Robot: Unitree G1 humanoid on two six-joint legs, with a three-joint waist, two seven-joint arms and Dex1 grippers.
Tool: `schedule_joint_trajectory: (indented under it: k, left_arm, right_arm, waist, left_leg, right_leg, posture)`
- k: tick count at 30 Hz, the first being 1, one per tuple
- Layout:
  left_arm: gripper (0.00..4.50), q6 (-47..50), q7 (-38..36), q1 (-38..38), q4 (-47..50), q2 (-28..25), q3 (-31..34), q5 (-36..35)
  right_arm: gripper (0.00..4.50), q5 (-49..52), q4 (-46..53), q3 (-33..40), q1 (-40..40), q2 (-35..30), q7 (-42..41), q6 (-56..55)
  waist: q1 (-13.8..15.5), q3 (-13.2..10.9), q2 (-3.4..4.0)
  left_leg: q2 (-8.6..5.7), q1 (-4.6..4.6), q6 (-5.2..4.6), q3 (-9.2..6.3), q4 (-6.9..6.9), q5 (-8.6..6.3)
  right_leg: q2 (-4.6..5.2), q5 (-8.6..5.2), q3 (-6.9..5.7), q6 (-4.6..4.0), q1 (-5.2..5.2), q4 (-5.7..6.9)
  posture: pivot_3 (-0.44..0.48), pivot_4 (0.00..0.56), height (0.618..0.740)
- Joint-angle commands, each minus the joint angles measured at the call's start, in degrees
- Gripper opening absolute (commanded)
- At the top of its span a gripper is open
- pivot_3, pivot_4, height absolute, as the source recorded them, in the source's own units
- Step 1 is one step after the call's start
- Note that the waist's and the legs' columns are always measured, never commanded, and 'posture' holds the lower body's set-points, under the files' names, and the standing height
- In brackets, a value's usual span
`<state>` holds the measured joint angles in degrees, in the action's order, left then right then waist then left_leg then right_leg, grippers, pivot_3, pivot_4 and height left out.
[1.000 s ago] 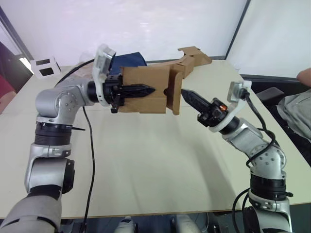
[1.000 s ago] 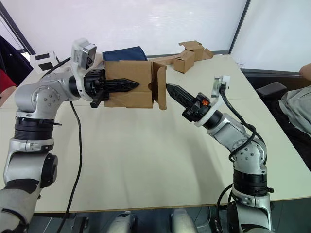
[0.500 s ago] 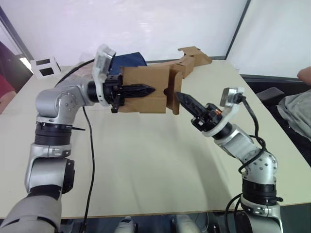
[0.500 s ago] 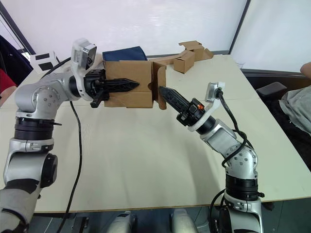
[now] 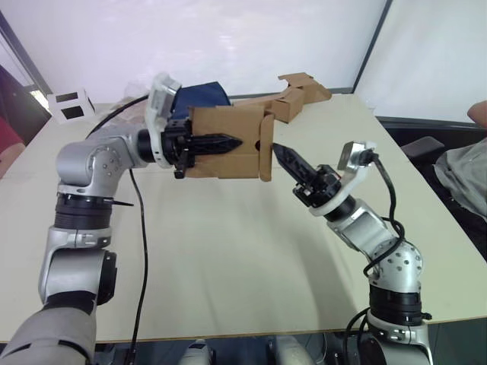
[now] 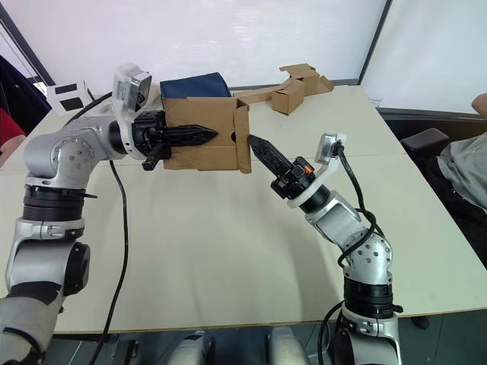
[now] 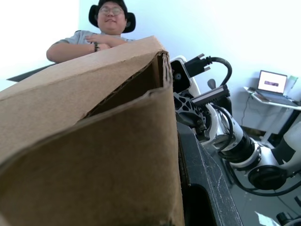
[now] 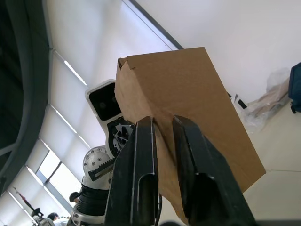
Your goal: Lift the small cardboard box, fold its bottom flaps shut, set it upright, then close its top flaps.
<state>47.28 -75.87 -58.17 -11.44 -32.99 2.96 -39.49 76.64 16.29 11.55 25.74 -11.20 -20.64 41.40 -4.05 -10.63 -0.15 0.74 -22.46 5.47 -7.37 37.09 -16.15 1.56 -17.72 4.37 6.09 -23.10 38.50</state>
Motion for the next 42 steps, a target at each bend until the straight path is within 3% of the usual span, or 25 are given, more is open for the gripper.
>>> schedule_joint_trajectory:
  k: [1, 18, 21, 24, 37, 39, 42]
  left_arm:
    - [0.00, -0.10, -0.37, -0.42, 2.00, -0.17, 1.10, -1.74]
    - [0.00, -0.64, 0.30, -0.60, 1.01, 0.11, 1.37, -1.49]
    - [0.00, -0.47, 0.45, -0.54, 1.21, 0.18, 1.49, -1.65]
    - [0.00, -0.42, 0.49, -0.54, 1.16, 0.33, 1.53, -1.65]
    - [0.00, -0.24, 0.72, -0.66, 1.03, 0.43, 1.73, -1.82]
    - [0.00, -0.23, 0.74, -0.64, 1.02, 0.41, 1.75, -1.93]
    - [0.00, -0.10, 0.84, -0.55, 1.22, 0.27, 1.76, -2.28]
  right_arm:
    - [0.48, -0.53, 2.57, -0.14, 0.26, 0.51, 0.22, -1.60]
    - [0.48, 0.64, 2.06, 0.61, -0.04, -1.37, -2.01, -1.30]
    - [1.25, 0.72, 2.18, 0.48, -0.56, -1.80, -2.08, -0.94]
    - [2.38, 0.58, 2.18, 0.44, -0.77, -1.61, -1.92, -0.87]
    - [2.38, 2.84, 1.86, 0.83, -0.99, 0.56, -0.73, -1.49]
    - [1.85, 4.54, 1.81, 0.95, -1.09, 1.25, -0.42, -1.21]
    - [1.85, 4.35, 2.23, 0.37, -1.54, 1.58, 0.07, -1.22]
  waist:
    - [0.04, 0.00, 0.00]
    - [0.02, 0.00, 0.00]
    - [0.00, 0.00, 0.00]
    - [0.01, 0.00, 0.00]
    - [0.00, 0.00, 0.00]
    - [0.01, 0.00, 0.00]
    - [0.03, 0.00, 0.00]
  left_leg:
    - [0.00, 0.00, 0.00, 0.00, 0.00, 0.00]
    - [0.00, 0.00, -0.01, 0.00, 0.00, -0.01]
    - [0.00, 0.00, -0.02, 0.00, 0.00, -0.01]
    - [0.00, 0.00, -0.02, 0.00, 0.00, -0.01]
    - [0.00, 0.00, -0.02, 0.00, 0.00, -0.01]
    - [0.00, 0.00, -0.02, 0.00, 0.00, -0.01]
    - [0.00, 0.00, -0.02, 0.00, 0.00, -0.01]
  right_leg:
    - [0.00, 0.00, 0.00, 0.00, 0.00, 0.00]
    - [0.00, 0.00, 0.00, 0.00, 0.00, 0.00]
    - [0.00, 0.00, 0.00, 0.00, 0.00, 0.00]
    - [0.00, 0.00, 0.00, 0.00, 0.00, 0.00]
    - [0.00, 0.00, 0.00, 0.00, 0.00, 0.01]
    - [0.00, 0.00, 0.00, 0.00, 0.00, 0.01]
    - [0.00, 0.00, 0.00, 0.00, 0.00, 0.01]
  posture:
    - [0.000, 0.150, 0.740]
    - [0.000, 0.150, 0.740]
    - [0.000, 0.150, 0.740]
    - [0.000, 0.150, 0.740]
    - [0.000, 0.150, 0.740]
    - [0.000, 0.150, 0.740]
    - [0.000, 0.150, 0.740]
